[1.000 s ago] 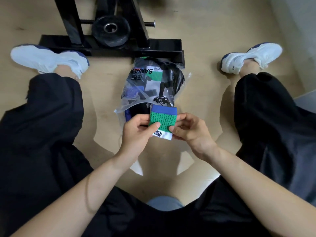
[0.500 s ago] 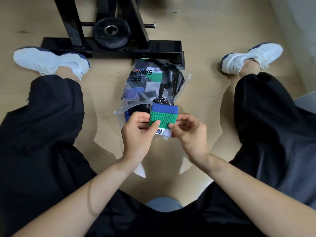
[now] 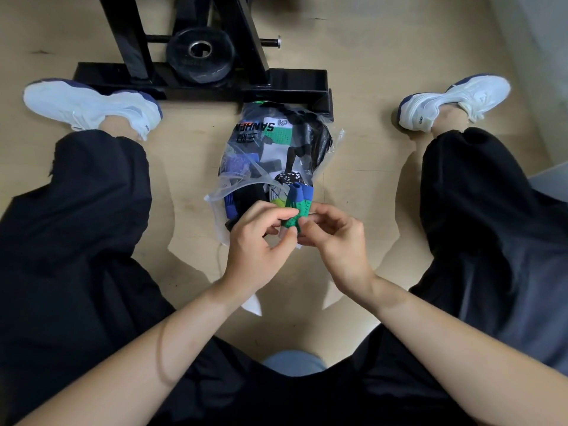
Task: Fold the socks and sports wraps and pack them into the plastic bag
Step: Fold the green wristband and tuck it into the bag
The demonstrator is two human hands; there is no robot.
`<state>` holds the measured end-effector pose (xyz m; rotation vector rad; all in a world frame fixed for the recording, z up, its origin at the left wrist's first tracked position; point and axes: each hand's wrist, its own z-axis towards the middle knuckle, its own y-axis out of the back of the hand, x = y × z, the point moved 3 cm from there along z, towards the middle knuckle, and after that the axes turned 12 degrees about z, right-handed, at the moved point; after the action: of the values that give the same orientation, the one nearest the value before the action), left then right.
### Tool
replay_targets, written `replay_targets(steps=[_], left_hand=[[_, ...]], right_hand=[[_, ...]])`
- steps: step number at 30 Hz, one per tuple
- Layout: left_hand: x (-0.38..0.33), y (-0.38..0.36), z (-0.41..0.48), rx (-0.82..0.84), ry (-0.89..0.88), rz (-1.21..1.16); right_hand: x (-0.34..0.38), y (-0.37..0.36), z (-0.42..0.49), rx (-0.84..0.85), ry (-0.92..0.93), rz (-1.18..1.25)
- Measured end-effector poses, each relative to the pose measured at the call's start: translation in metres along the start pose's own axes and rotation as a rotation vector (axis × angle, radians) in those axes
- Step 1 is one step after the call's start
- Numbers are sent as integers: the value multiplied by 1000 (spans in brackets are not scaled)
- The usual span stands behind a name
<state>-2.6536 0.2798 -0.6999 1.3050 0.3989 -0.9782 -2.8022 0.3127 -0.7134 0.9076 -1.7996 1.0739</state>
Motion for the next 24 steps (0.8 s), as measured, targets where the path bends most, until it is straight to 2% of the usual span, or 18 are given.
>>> replay_targets(steps=[6, 10, 14, 16, 20, 24], left_hand=[[4, -3, 0, 167, 70, -84], [9, -1, -2, 239, 121, -214], [10, 1, -3, 326, 243, -409], [10, 3, -3, 374, 275, -416], [20, 3, -5, 384, 314, -227], [38, 5, -8, 402, 413, -100]], right_hand=[[0, 7, 2, -11, -93, 115], [0, 9, 1, 39, -145, 140], [-2, 10, 2, 101, -225, 118], [-3, 10, 1, 123, -260, 93], [-7, 11, 3, 129, -262, -125], [-13, 15, 20, 139, 95, -631]])
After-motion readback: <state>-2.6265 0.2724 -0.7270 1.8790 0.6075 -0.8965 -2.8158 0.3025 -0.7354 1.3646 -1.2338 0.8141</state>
